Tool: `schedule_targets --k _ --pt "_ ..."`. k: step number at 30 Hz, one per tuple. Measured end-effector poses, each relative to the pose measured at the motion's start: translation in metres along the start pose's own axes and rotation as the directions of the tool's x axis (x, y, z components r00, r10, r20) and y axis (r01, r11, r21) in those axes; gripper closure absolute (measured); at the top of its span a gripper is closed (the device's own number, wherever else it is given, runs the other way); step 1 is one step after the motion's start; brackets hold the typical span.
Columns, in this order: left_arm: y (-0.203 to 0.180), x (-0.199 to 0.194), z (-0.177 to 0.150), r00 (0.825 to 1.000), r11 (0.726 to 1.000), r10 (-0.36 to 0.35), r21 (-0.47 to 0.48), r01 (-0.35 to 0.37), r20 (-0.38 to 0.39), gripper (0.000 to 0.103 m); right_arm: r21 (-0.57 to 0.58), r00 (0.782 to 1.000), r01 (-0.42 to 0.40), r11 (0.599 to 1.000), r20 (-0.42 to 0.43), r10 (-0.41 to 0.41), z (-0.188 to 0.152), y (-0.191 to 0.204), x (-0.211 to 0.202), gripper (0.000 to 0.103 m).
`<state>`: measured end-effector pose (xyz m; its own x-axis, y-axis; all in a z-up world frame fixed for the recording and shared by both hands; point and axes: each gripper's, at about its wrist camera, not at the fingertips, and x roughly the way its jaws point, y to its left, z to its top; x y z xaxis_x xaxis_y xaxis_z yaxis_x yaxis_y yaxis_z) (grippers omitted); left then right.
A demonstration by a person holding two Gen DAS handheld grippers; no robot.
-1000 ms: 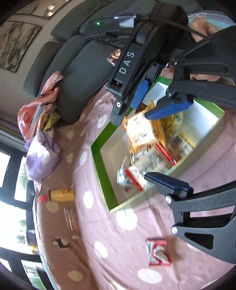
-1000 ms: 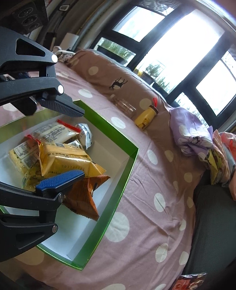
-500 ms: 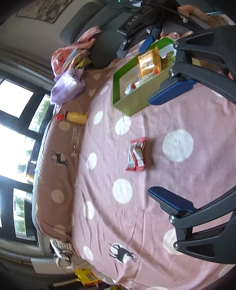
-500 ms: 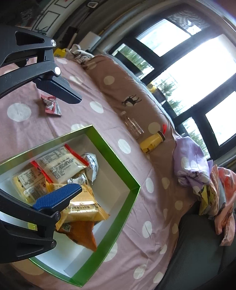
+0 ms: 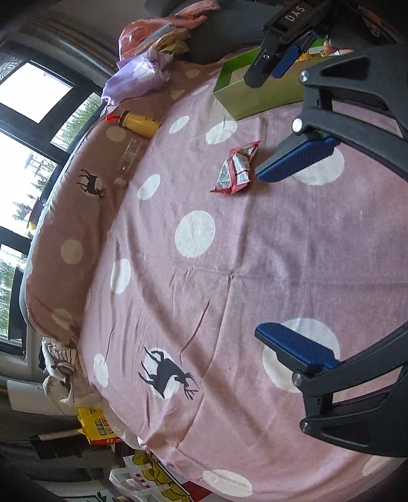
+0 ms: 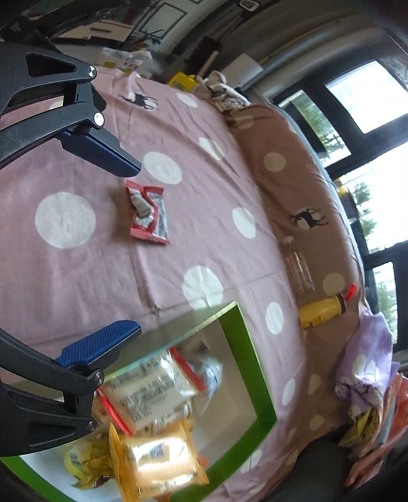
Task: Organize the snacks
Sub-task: 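Move the right tool to the red-white wrapped candy, then grasp the red-white candy with the right gripper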
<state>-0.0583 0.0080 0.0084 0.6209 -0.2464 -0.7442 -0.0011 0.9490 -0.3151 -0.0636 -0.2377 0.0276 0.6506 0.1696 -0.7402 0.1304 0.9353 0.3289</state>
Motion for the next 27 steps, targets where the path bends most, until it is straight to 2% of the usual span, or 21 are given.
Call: schedule_targets --k 3,9,15,17,19,21,27 --pt "0.007 0.003 0.002 1.0 1.0 0.009 -0.026 -0.009 -0.017 0.012 -0.04 0.997 -0.02 0.999 -0.077 0.017 0.008 0.018 0.025 0.01" --pt "0.011 0.005 0.002 0.998 0.999 0.05 -0.016 -0.051 -0.032 0.012 -0.049 0.978 0.034 0.998 -0.202 -0.044 0.025 0.034 0.084 0.009" --pt "0.013 0.01 0.001 0.996 0.997 0.074 -0.013 -0.075 -0.056 0.012 -0.17 0.967 0.109 0.979 -0.211 -0.144 0.022 0.049 0.129 0.01" --pt "0.014 0.012 0.002 0.995 0.996 0.083 -0.014 -0.084 -0.062 0.012 -0.22 0.968 0.145 0.965 -0.172 -0.185 0.017 0.054 0.132 0.01" --pt "0.015 0.012 0.002 0.995 0.997 0.08 -0.016 -0.081 -0.065 0.012 -0.257 0.963 0.16 0.953 -0.17 -0.208 0.014 0.058 0.131 0.01" --pt "0.015 0.012 0.001 0.995 0.997 0.071 -0.017 -0.073 -0.069 0.012 -0.284 0.963 0.172 0.943 -0.153 -0.222 0.011 0.06 0.128 0.017" --pt "0.017 0.01 0.001 0.995 0.997 0.071 -0.029 -0.073 -0.072 0.012 -0.257 0.97 0.1 0.961 -0.189 -0.151 0.004 0.058 0.113 0.022"
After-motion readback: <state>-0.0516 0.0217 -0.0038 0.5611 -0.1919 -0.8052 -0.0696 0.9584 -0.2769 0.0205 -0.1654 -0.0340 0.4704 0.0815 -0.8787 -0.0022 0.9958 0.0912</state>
